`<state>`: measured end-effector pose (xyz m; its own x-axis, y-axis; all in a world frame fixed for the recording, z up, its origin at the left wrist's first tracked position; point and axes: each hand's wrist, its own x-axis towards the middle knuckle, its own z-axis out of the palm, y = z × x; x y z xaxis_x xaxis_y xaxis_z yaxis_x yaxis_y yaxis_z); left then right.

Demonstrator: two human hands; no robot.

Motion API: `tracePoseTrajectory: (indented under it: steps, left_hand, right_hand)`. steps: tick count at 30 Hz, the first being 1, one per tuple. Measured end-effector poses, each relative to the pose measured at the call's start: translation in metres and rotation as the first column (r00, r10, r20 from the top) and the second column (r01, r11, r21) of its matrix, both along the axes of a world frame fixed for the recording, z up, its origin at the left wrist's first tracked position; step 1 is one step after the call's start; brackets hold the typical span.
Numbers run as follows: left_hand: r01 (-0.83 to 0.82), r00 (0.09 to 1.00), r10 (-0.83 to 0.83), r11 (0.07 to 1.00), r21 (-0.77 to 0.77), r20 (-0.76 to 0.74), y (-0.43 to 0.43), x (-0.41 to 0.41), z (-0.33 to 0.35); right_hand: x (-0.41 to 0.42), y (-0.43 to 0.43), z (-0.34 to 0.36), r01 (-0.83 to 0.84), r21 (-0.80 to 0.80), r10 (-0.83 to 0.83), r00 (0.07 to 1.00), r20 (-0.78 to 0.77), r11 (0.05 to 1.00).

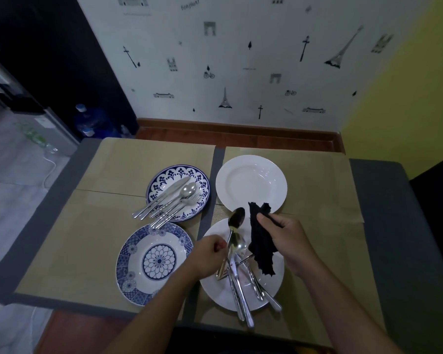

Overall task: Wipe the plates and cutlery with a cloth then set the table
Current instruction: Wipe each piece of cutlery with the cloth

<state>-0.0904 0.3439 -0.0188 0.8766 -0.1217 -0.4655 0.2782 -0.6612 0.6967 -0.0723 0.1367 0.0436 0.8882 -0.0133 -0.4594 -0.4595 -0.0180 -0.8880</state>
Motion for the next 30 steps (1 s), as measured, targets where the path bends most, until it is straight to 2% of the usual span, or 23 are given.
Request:
tracePoseTrajectory:
  steps: [6,11,16,21,23,27,30]
  left_hand:
    - [-0.109,0.993,0.117,0.932,-0.346,0.002,-0.008,0.004,0.031]
    - [-0.061,0.997,0.08,0.872,-0.486,0.019,-0.009,0.014,0.05]
    - [0.123,0.99,-0.078,0.875,-0.467,0.116,0.003,0.028,0.068]
    - [0.24,0.969,-0.184,0.857,-0.457,0.165,0.016,0.051,0.094]
    - [0.265,0.963,-0.205,0.848,-0.459,0.176,0.023,0.061,0.099]
    - [0.278,0.959,-0.221,0.855,-0.438,0.177,0.042,0.072,0.099]
    - [0.283,0.959,-0.231,0.846,-0.453,0.166,0.051,0.073,0.103]
  right_hand:
    - [0.004,0.019,-0.002,-0.004,-0.017,0.004,1.0,-0.007,1.0]
    - [0.011,0.034,0.004,0.071,-0.011,-0.071,0.997,0.033,0.997]
    - [0.03,0.046,0.018,0.221,-0.052,-0.216,0.972,0.093,0.974]
    - [0.044,0.062,0.029,0.431,-0.097,-0.412,0.895,0.172,0.897]
    - [0.048,0.07,0.034,0.432,-0.074,-0.417,0.896,0.154,0.899]
    - [0.057,0.079,0.047,0.36,0.062,-0.362,0.932,0.012,0.931]
    - [0.062,0.089,0.05,0.428,0.027,-0.429,0.898,0.095,0.903]
